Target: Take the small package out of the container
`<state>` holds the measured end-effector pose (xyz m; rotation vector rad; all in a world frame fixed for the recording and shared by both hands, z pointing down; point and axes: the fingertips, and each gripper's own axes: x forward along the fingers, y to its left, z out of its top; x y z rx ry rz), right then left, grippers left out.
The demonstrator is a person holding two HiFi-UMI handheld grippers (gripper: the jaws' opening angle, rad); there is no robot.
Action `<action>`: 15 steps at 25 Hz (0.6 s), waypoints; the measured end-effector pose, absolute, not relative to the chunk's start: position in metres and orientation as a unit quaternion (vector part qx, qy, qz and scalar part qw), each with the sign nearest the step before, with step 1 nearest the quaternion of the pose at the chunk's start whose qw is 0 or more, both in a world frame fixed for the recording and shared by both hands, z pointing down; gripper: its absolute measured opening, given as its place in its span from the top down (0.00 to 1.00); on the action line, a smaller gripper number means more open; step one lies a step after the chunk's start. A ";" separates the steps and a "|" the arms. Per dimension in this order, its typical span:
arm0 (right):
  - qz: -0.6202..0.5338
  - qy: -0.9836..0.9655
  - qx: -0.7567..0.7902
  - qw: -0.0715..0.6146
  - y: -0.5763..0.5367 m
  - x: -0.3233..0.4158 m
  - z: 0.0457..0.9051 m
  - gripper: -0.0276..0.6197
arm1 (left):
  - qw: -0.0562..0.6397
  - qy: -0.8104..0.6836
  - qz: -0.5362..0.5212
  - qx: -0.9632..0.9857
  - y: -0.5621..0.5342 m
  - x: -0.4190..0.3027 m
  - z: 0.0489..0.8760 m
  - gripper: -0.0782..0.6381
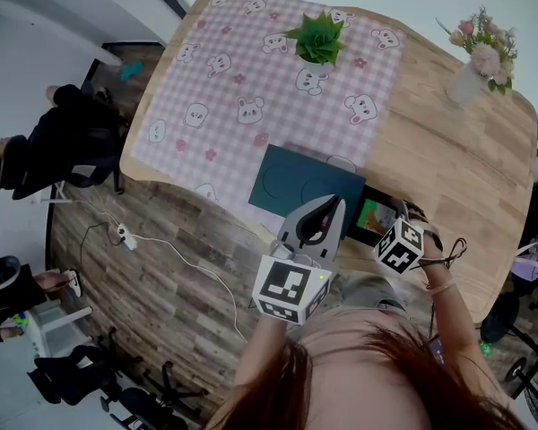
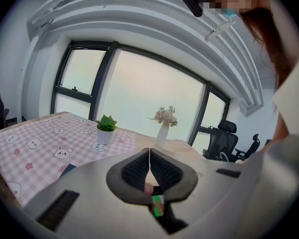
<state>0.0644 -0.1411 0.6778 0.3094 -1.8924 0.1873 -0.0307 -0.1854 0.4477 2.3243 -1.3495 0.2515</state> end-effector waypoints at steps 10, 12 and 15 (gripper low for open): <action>0.074 -0.815 0.135 0.559 -0.142 0.062 0.673 0.45 | 0.217 -0.487 0.089 0.841 -0.185 -0.034 0.445 0.88; 0.071 -0.816 0.138 0.556 -0.143 0.062 0.670 0.45 | 0.216 -0.486 0.088 0.842 -0.184 -0.034 0.444 0.88; 0.068 -0.818 0.146 0.552 -0.143 0.061 0.667 0.45 | 0.216 -0.485 0.085 0.843 -0.183 -0.034 0.443 0.88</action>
